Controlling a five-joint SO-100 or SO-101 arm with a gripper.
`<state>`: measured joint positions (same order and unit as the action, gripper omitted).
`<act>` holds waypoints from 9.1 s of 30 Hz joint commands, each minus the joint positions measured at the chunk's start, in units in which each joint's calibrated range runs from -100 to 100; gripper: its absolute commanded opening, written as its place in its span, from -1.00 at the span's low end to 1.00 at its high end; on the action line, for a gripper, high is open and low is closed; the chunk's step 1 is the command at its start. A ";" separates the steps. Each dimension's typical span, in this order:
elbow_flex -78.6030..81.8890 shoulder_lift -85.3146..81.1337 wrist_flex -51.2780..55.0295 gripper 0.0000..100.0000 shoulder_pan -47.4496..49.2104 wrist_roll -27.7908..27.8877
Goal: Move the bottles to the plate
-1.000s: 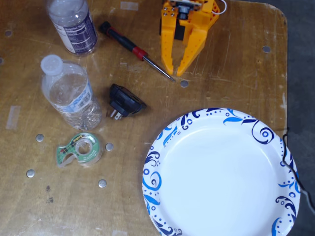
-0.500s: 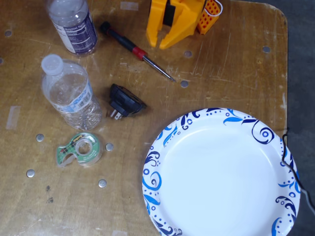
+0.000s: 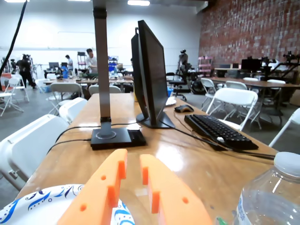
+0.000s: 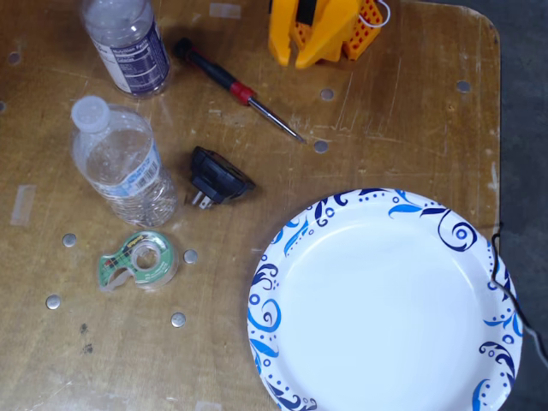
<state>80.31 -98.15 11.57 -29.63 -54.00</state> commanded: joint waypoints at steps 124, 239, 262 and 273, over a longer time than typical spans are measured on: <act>-33.28 71.51 -22.37 -0.84 -28.00 0.27; -39.59 80.03 -36.47 -0.19 42.51 -3.38; -40.49 58.78 -12.18 -0.19 42.19 -3.44; -44.54 44.53 -0.26 -0.19 29.90 -2.91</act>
<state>39.84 -48.15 6.81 4.65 -57.12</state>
